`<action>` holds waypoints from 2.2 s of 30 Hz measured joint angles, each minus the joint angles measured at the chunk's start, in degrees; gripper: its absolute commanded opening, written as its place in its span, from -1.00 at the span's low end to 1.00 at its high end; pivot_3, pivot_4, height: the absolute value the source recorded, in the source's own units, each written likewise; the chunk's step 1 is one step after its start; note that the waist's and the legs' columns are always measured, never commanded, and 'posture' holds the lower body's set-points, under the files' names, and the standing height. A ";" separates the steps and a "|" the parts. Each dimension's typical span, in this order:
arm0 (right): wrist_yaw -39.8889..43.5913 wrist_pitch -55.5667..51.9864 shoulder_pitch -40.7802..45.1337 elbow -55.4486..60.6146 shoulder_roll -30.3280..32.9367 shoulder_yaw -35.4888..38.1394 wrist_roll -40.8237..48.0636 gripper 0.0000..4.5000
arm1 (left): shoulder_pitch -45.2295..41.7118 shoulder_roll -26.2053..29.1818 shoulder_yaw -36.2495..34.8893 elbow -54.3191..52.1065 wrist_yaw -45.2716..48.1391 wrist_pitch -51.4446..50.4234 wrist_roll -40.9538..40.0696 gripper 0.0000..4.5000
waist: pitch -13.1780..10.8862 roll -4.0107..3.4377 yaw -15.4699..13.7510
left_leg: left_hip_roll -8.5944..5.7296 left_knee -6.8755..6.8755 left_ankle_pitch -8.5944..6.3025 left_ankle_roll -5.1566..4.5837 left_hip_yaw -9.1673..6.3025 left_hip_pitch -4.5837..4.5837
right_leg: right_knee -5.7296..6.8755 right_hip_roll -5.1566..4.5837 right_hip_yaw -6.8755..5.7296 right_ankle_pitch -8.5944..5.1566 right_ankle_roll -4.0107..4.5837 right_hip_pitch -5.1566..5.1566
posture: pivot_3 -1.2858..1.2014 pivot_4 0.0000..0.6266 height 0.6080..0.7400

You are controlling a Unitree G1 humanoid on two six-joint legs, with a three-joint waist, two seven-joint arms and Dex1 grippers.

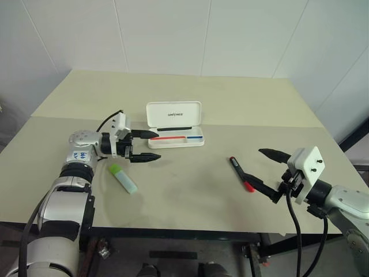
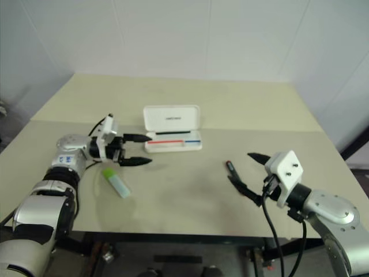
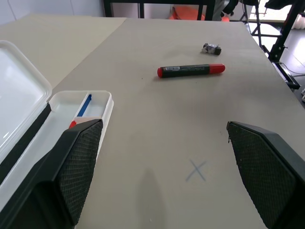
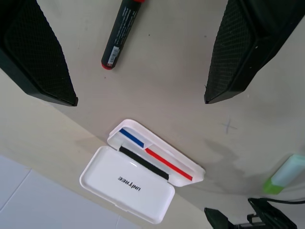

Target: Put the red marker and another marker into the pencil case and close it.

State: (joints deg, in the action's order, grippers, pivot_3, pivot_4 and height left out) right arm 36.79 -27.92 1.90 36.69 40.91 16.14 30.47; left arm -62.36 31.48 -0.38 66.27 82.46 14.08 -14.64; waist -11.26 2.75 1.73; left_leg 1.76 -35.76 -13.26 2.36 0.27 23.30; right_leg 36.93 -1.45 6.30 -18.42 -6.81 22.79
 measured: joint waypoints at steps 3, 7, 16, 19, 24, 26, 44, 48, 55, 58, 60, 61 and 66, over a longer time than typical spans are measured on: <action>-0.78 -0.26 1.09 0.26 -0.62 -0.58 0.16 1.00 | -1.01 -1.62 -0.53 1.77 -7.29 0.19 2.19 0.99 | 0.00 0.01 -0.04 | 0.00 -0.08 0.00 -0.01 -0.02 0.01 | 0.02 0.00 0.00 0.02 -0.04 0.00 | 0.03 -0.52 1.00; -1.33 0.49 3.85 -1.14 -1.32 -2.28 -0.75 1.00 | -3.06 -4.98 -0.91 3.46 -16.44 0.16 4.89 0.99 | -0.01 0.02 -0.09 | -0.04 -0.25 -0.03 -0.05 -0.02 0.09 | 0.03 0.00 0.02 0.08 -0.14 -0.01 | 0.03 -0.52 1.00; -4.68 0.79 -0.04 -0.22 -4.82 -2.49 -3.48 1.00 | -5.48 -8.00 1.62 8.07 -27.92 -1.81 13.96 0.99 | -0.02 0.03 -0.13 | -0.06 -0.24 -0.05 -0.07 0.00 0.11 | 0.01 0.03 0.04 0.08 -0.15 -0.01 | 0.03 -0.52 1.00; -5.76 0.79 -0.65 1.25 -5.21 -2.34 -3.58 1.00 | -6.95 -8.89 2.74 8.97 -29.46 -3.61 16.72 0.99 | -0.02 0.03 -0.12 | -0.06 -0.25 -0.05 -0.06 0.00 0.11 | 0.02 0.04 0.04 0.08 -0.16 -0.01 | 0.03 -0.52 1.00; -7.07 0.79 -3.13 2.58 -5.47 -2.05 -3.97 1.00 | -8.59 -10.15 4.66 10.34 -31.84 -5.91 21.04 0.99 | -0.02 0.04 -0.08 | -0.07 -0.22 -0.06 -0.06 0.02 0.11 | 0.00 0.04 0.06 0.08 -0.16 -0.01 | 0.03 -0.52 1.00; -7.69 0.78 -3.99 3.32 -5.51 -1.74 -4.05 1.00 | -8.68 -10.68 4.99 10.90 -32.71 -6.73 22.04 0.99 | -0.02 0.04 -0.08 | -0.07 -0.21 -0.06 -0.06 0.02 0.11 | 0.00 0.04 0.05 0.08 -0.16 -0.01 | 0.03 -0.52 1.00; -10.70 0.40 -7.88 7.33 -5.85 2.17 -4.05 1.00 | -11.28 -12.73 9.50 11.14 -43.43 -14.87 30.60 0.99 | -0.02 0.04 0.09 | -0.07 -0.37 0.06 -0.16 0.13 -0.18 | 0.03 0.06 0.16 0.15 -0.25 -0.27 | 0.03 -0.52 1.00; -10.89 0.39 -7.95 7.33 -5.85 2.36 -4.06 1.00 | -11.28 -12.81 9.49 11.08 -43.48 -14.97 30.60 0.99 | -0.02 0.04 0.05 | -0.07 -0.36 0.06 -0.17 0.14 -0.19 | 0.02 0.06 0.18 0.16 -0.24 -0.27 | 0.03 -0.52 1.00; -10.89 0.40 -7.75 7.33 -5.83 2.71 -4.06 1.00 | -11.28 -12.86 9.49 11.03 -43.47 -14.91 30.60 0.99 | -0.02 0.04 0.01 | -0.07 -0.36 0.06 -0.17 0.14 -0.17 | 0.00 0.05 0.18 0.16 -0.25 -0.28 | 0.03 -0.52 1.00; -10.88 0.40 -7.31 7.33 -5.82 2.72 -4.06 1.00 | -11.27 -12.86 9.46 11.03 -43.48 -14.61 30.60 0.99 | -0.02 0.04 0.00 | -0.07 -0.36 0.06 -0.17 0.14 -0.17 | 0.00 0.05 0.18 0.16 -0.25 -0.27 | 0.03 -0.52 1.00; -10.87 0.40 -6.98 7.32 -5.81 2.72 -4.06 1.00 | -11.26 -12.86 9.45 11.04 -43.48 -14.47 30.60 0.99 | -0.02 0.04 -0.02 | -0.07 -0.35 0.06 -0.17 0.14 -0.16 | -0.02 0.04 0.18 0.16 -0.25 -0.27 | 0.03 -0.52 1.00; -10.85 0.40 -6.89 7.32 -5.79 2.72 -4.06 1.00 | -11.23 -12.86 9.48 11.04 -43.48 -14.32 30.61 0.80 | -0.02 0.04 -0.03 | -0.07 -0.35 0.06 -0.17 0.14 -0.15 | -0.02 0.04 0.18 0.16 -0.25 -0.27 | 0.03 -0.52 1.00; -10.70 0.40 -6.69 7.24 -5.48 2.72 -4.06 1.00 | -11.02 -12.87 10.02 11.04 -43.66 -14.22 30.81 0.15 | -0.02 0.04 0.16 | -0.07 -0.34 0.06 -0.17 0.14 -0.16 | -0.01 0.05 0.19 0.17 -0.26 -0.27 | 0.03 -0.52 1.00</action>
State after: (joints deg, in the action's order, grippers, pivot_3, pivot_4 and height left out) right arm 26.09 -27.53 -4.79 43.93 35.43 18.85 26.42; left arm -73.38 18.61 9.64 77.30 38.80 -0.13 16.18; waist -11.28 2.79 1.89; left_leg 1.69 -36.11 -13.20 2.19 0.41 23.14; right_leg 36.92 -1.39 6.48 -18.25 -7.07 22.53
